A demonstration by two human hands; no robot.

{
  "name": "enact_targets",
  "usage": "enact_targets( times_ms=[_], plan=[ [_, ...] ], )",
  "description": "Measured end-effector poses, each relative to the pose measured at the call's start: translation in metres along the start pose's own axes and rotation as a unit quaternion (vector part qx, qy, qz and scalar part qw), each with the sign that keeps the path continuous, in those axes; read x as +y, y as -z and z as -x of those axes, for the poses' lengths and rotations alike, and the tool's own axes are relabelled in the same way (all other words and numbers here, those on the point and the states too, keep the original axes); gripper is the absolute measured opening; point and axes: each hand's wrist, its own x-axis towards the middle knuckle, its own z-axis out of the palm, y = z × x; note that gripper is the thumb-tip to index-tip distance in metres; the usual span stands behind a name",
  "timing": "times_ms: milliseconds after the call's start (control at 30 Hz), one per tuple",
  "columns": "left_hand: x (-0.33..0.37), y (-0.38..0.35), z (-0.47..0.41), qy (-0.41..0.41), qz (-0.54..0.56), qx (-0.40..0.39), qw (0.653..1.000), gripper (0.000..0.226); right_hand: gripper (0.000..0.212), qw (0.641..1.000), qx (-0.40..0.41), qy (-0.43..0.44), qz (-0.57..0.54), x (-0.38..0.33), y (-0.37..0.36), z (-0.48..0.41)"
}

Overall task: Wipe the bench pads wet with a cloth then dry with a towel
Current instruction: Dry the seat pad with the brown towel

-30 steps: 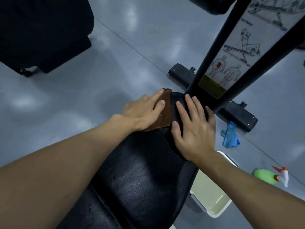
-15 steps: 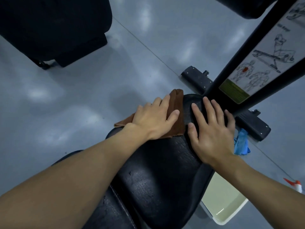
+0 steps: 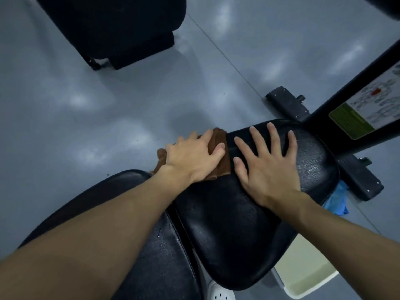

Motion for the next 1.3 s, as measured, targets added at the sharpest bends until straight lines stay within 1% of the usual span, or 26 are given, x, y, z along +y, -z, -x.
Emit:
enact_targets(
  times_ms=[133,200,267,300,400,600,733,833,967,1067,1167,1267,1300],
  plan=[
    [-0.011,-0.009,0.022,0.045,0.031,0.022,0.998,0.066,0.060,1.000,-0.012,-0.002,-0.002,-0.004,0.003,0.001],
    [-0.017,-0.013,0.035,0.086,0.057,0.034,0.994,0.070,0.061,0.999,0.002,0.035,-0.019,-0.016,0.006,0.009],
    [-0.018,-0.018,0.052,0.122,0.071,0.047,0.989,0.076,0.061,0.994,0.008,0.108,-0.029,-0.035,0.003,0.026],
    [-0.018,-0.021,0.060,0.135,0.071,0.054,0.987,0.079,0.060,0.991,0.006,0.131,-0.029,-0.042,0.001,0.035],
    [-0.017,-0.024,0.069,0.155,0.072,0.067,0.983,0.082,0.060,0.992,0.015,0.122,-0.042,-0.045,-0.003,0.039],
    [-0.022,-0.028,0.089,0.133,0.109,0.072,0.982,0.078,0.063,0.991,0.039,0.126,-0.032,-0.047,-0.008,0.039],
    [-0.022,-0.031,0.089,0.148,0.123,0.098,0.976,0.075,0.064,0.989,0.060,0.127,-0.039,-0.046,-0.010,0.039],
    [-0.019,-0.034,0.084,0.152,0.114,0.104,0.976,0.077,0.066,0.991,0.050,0.123,-0.033,-0.047,-0.009,0.037],
    [-0.022,-0.036,0.085,0.140,0.088,0.119,0.979,0.077,0.074,0.991,0.018,0.127,-0.023,-0.048,-0.009,0.036],
    [-0.022,-0.044,0.090,0.132,0.070,0.151,0.977,0.071,0.075,0.988,0.048,0.117,-0.084,-0.046,-0.009,0.037],
    [-0.017,-0.053,0.101,0.118,0.055,0.178,0.975,0.066,0.066,0.979,0.067,0.114,-0.158,-0.045,-0.006,0.040],
    [-0.010,-0.060,0.118,0.101,0.037,0.200,0.974,0.064,0.057,0.967,0.090,0.130,-0.198,-0.048,-0.005,0.039],
    [-0.006,-0.064,0.125,0.096,0.032,0.209,0.973,0.063,0.057,0.962,0.104,0.135,-0.214,-0.048,-0.004,0.040]
  ],
)
